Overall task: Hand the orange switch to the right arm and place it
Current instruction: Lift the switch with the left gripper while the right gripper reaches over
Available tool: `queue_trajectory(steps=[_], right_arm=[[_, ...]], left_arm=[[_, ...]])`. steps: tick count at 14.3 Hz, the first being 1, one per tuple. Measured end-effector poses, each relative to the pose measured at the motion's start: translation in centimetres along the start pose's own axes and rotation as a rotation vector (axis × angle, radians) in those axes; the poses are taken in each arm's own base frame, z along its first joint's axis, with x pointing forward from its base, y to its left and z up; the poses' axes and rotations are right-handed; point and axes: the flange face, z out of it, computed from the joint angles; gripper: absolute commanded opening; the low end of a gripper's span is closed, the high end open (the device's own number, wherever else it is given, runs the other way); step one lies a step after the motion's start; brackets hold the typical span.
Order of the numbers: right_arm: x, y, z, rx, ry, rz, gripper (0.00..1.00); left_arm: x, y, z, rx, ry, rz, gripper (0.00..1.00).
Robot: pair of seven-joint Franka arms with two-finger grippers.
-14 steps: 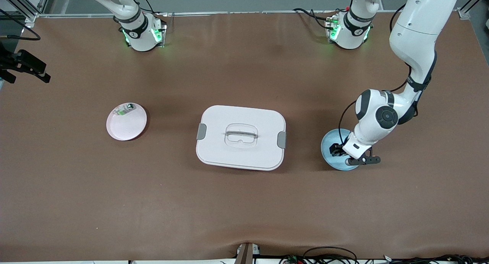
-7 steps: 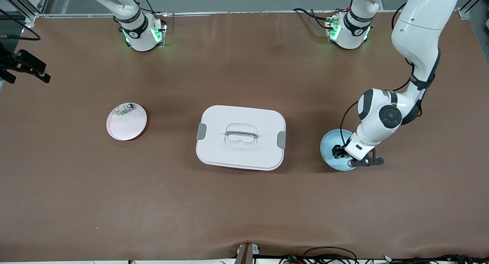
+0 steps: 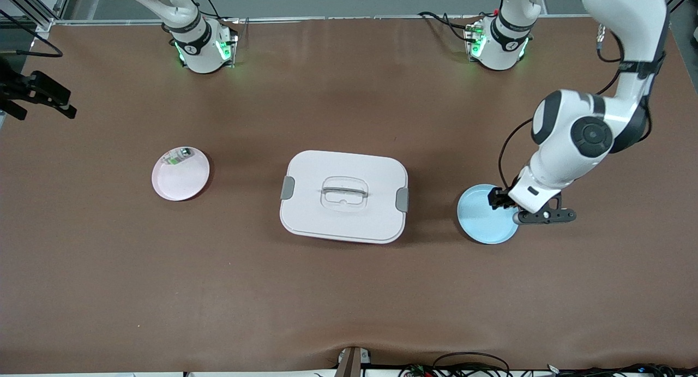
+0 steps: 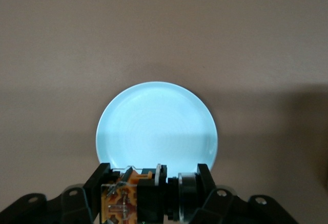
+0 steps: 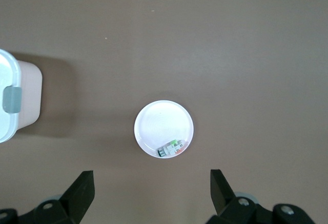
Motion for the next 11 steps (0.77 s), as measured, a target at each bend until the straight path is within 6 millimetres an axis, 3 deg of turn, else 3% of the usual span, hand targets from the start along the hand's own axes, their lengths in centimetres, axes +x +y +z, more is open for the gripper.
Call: queue_trajectory(steps=[5, 8, 11], right_arm=[[1.3, -2.2, 1.2, 0.001, -0.017, -0.032, 1.00], [1.7, -3.7, 1.6, 0.002, -0.025, -0.061, 1.00], [1.5, -8.4, 1.7, 0.012, -0.029, -0.078, 1.00]], left_arm=[[-0.1, 7.1, -8.1, -0.106, -0.070, -0.177, 0.00], [-0.3, 10.5, -11.4, -0.246, -0.115, -0.282, 0.00], [-1.0, 14.5, -13.4, -0.343, -0.172, -0.412, 0.00]])
